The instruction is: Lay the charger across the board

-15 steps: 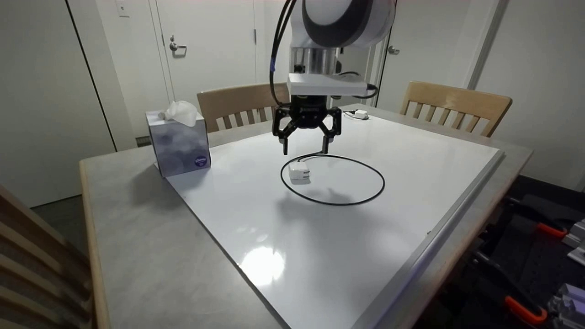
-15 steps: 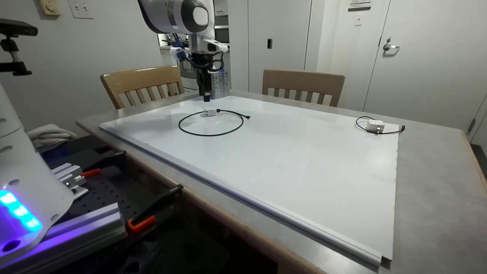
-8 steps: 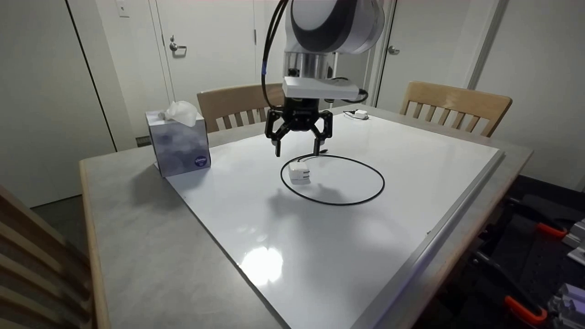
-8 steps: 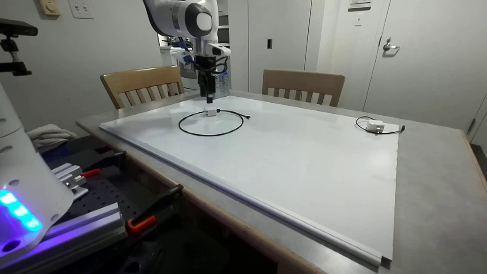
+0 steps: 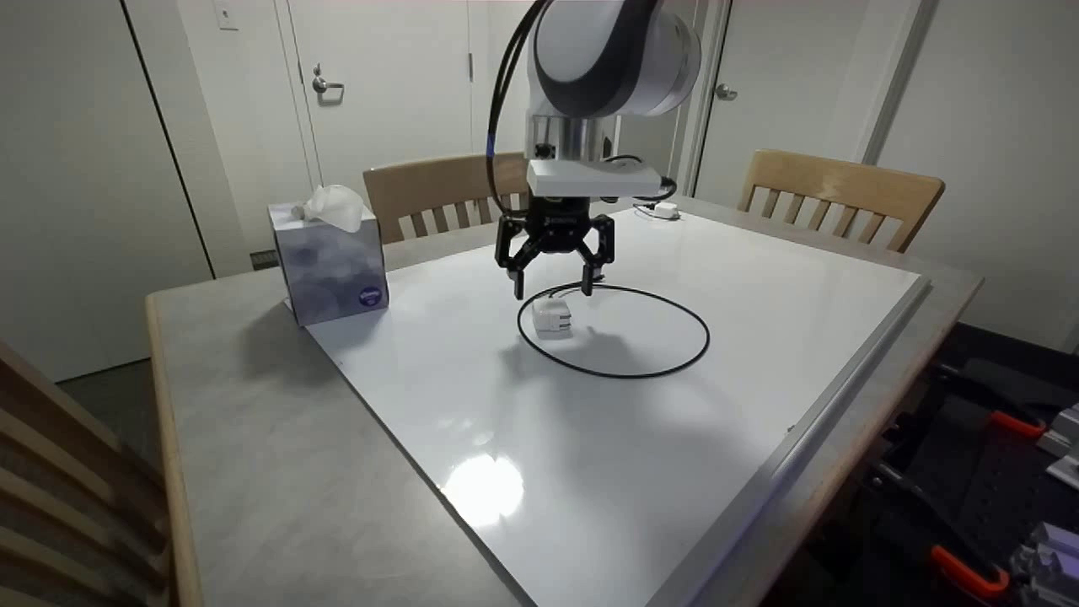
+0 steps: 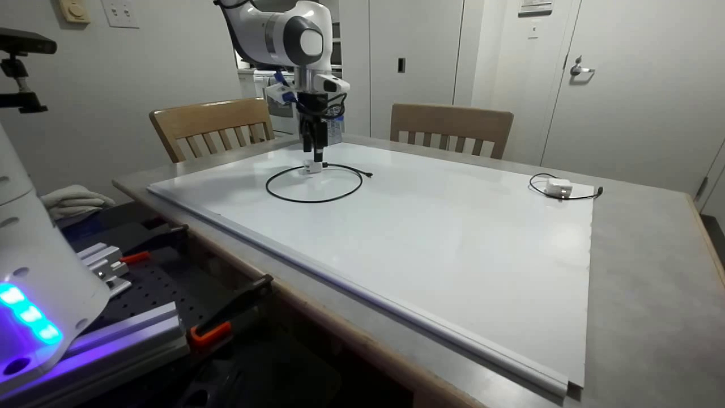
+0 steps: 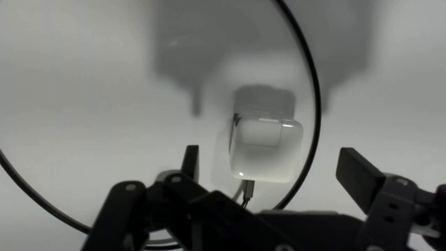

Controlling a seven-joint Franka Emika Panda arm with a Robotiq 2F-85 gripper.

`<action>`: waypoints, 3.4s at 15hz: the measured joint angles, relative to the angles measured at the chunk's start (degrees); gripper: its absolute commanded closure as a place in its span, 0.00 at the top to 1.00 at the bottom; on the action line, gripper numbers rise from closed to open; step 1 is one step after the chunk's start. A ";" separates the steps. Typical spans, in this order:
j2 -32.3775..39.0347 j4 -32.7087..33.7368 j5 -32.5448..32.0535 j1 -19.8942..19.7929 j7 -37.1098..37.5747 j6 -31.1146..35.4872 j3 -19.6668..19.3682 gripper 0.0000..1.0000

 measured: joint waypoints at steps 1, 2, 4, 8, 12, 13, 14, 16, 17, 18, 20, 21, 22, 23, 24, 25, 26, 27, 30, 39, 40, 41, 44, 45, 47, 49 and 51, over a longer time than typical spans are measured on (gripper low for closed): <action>0.37 0.07 0.03 0.00 -0.01 0.00 -0.01 1.00; 0.67 0.09 0.04 0.00 -0.03 0.00 -0.01 1.00; 0.97 0.10 0.12 0.00 -0.03 0.00 -0.01 1.00; 1.06 0.10 0.51 -0.01 -0.03 0.00 -0.17 0.86; 1.07 0.10 1.30 -0.09 -0.11 0.00 -0.29 0.81; 1.09 0.10 1.51 -0.11 -0.14 0.00 -0.29 0.81; 1.15 0.10 1.83 -0.14 -0.18 0.00 -0.29 0.81; 1.33 0.09 2.73 -0.20 -0.53 0.00 -0.29 0.89; 1.49 0.09 3.31 -0.24 -0.85 0.02 -0.29 0.91; 1.70 0.09 3.82 -0.28 -1.17 0.03 -0.30 0.83; 2.04 0.09 4.84 -0.37 -1.89 0.06 -0.29 0.59; 2.12 0.09 5.34 -0.42 -2.15 0.08 -0.29 0.57; 2.14 0.09 5.76 -0.47 -2.42 0.08 -0.29 0.51; 2.14 0.09 5.97 -0.50 -2.56 0.08 -0.30 0.43; 2.14 0.09 6.13 -0.50 -2.62 0.11 -0.29 0.37; 2.14 0.09 6.22 -0.50 -2.64 0.13 -0.29 0.29; 2.14 0.09 6.25 -0.50 -2.64 0.17 -0.30 0.26; 2.09 0.11 6.26 -0.50 -2.64 0.17 -0.31 0.26; 2.08 0.13 6.25 -0.50 -2.67 0.26 -0.45 0.26; -0.82 0.34 6.04 0.55 3.44 4.52 -5.01 0.26; -1.45 -0.06 6.08 0.53 5.51 5.70 -6.02 0.26; -2.10 -0.60 6.33 0.37 7.36 7.12 -6.92 0.51; -4.61 -2.78 6.94 -0.34 10.40 10.02 -7.98 0.51; -5.14 -3.24 6.96 -0.41 10.64 10.21 -7.97 0.51; -5.60 -3.75 6.98 -0.34 10.97 10.41 -7.92 0.26; -5.62 -3.91 6.89 -0.32 11.04 10.48 -7.90 0.26; -5.55 -3.89 5.18 0.27 13.86 10.49 -9.11 0.26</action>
